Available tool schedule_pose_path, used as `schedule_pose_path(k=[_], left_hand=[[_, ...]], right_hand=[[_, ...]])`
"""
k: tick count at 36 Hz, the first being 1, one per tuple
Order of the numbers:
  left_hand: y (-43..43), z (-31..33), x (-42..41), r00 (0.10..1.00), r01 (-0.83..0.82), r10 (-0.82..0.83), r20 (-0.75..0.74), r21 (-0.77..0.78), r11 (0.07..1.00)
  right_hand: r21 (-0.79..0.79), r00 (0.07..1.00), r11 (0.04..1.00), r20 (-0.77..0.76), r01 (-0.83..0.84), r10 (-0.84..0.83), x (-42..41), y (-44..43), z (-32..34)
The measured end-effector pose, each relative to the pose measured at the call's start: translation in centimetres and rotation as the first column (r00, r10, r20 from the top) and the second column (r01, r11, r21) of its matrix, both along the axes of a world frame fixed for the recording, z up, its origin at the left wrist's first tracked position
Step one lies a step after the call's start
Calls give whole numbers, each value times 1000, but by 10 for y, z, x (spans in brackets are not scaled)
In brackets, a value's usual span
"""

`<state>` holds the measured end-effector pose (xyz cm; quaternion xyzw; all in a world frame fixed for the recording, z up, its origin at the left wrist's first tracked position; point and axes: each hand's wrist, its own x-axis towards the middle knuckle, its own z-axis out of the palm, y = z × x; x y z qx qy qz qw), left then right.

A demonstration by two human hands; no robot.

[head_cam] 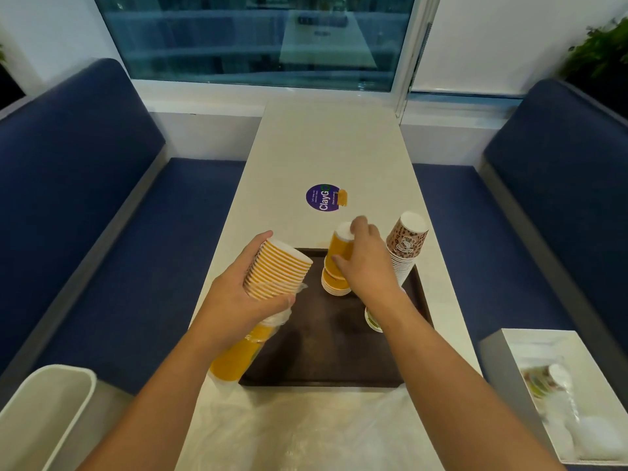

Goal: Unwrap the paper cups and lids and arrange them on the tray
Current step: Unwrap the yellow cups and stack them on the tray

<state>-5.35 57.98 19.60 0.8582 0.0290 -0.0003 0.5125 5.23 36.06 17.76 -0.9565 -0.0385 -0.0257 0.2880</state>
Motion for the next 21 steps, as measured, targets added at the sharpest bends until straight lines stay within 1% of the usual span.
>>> schedule_pose_path(k=[2, 5, 7, 8, 9, 10, 11, 12, 13, 14, 15, 16, 18, 19, 21], left_hand=[[-2, -1, 0, 1000, 1, -1, -5, -6, 1000], [-3, -2, 1, 1000, 1, -1, -13, -5, 1000], [-3, -4, 1, 1000, 2, -2, -15, 2, 1000], [-3, -5, 1, 1000, 2, -2, -16, 6, 1000], [-3, -5, 1, 1000, 2, -2, -16, 9, 1000], [-3, -5, 1, 1000, 3, -3, -15, 12, 1000], [-4, -5, 0, 1000, 5, -5, -14, 13, 1000], [-4, -5, 0, 1000, 6, -6, -12, 17, 1000], [-4, -4, 0, 1000, 7, -7, -11, 23, 1000], [-5, -4, -1, 1000, 8, -8, -10, 30, 1000], [-4, -3, -2, 1000, 10, -9, -8, 36, 999], [-4, -3, -3, 1000, 13, -12, -6, 42, 999], [-3, -2, -4, 1000, 18, -18, -2, 50, 999], [-3, -1, -5, 1000, 17, -17, 1, 55, 998], [-3, 0, -7, 1000, 8, -8, 5, 55, 998]], right_hand=[[-126, 997, 992, -72, -19, 10, 1, 1, -8], [-191, 992, 981, -125, -34, 11, 3, 3, -7], [-274, 994, 960, -108, -55, 26, 1, 3, 1], [-311, 997, 949, -74, -60, 38, -1, 3, 6], [-313, 998, 948, -12, -60, 59, -3, 3, 10], [-270, 995, 961, 63, -63, 83, -6, 4, 16], [-177, 984, 980, 139, -85, 110, -10, 5, 22], [-61, 971, 988, 185, -142, 151, -14, 7, 30], [57, 960, 972, 179, -227, 214, -18, 9, 38], [153, 944, 935, 134, -321, 302, -22, 11, 46], [214, 919, 894, 64, -394, 390, -27, 14, 54], [246, 891, 864, -1, -440, 454, -32, 16, 60], [268, 863, 843, -72, -466, 500, -37, 17, 66], [270, 863, 845, -82, -462, 498, -39, 16, 67], [257, 872, 850, -54, -459, 487, -40, 16, 68]])
